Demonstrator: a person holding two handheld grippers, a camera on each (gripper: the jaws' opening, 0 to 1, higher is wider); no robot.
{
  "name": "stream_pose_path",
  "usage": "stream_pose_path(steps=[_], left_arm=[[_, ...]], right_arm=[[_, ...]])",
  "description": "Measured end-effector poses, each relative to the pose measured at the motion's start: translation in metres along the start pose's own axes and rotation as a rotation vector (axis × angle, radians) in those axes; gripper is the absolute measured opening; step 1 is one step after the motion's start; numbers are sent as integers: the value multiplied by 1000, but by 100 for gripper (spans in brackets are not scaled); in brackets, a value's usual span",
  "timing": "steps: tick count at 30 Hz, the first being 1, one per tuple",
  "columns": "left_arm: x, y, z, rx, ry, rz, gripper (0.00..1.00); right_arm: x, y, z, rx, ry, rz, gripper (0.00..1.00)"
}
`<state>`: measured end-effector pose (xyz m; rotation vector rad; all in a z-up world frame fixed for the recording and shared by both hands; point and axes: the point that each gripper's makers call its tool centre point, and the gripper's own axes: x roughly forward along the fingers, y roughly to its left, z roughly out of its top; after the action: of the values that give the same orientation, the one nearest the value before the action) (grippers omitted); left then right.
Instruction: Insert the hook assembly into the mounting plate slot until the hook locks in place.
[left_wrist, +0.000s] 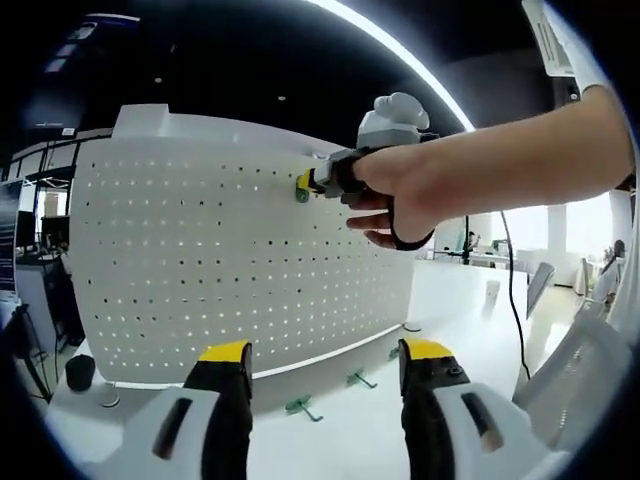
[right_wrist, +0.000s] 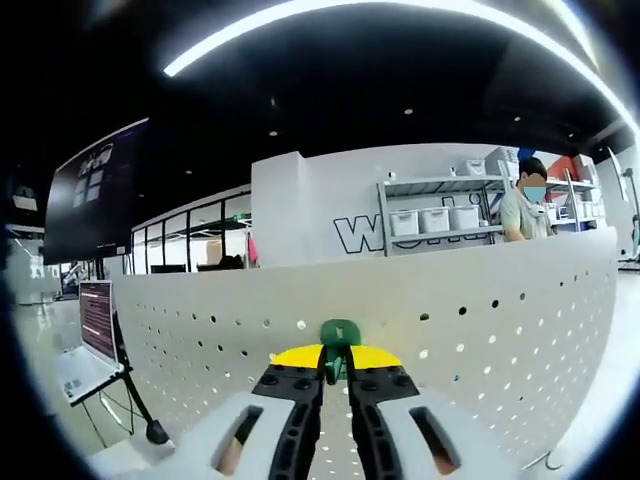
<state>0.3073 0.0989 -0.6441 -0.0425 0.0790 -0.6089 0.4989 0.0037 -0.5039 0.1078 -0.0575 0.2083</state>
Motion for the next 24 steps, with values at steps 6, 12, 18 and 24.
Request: stream_pose_path(steps=[6, 12, 18, 24], left_arm=[[-1, 1, -1, -2, 5, 5, 62], [0, 1, -3, 0, 14, 2, 64], [0, 1, -3, 5, 14, 5, 65], [0, 1, -4, 3, 15, 3, 65]], right_arm=[[-3, 2, -2, 42, 0, 21, 36], [-5, 8, -7, 12, 12, 40, 59], [-7, 6, -9, 0, 20, 40, 61], [-11, 10, -5, -8, -8, 110, 59]])
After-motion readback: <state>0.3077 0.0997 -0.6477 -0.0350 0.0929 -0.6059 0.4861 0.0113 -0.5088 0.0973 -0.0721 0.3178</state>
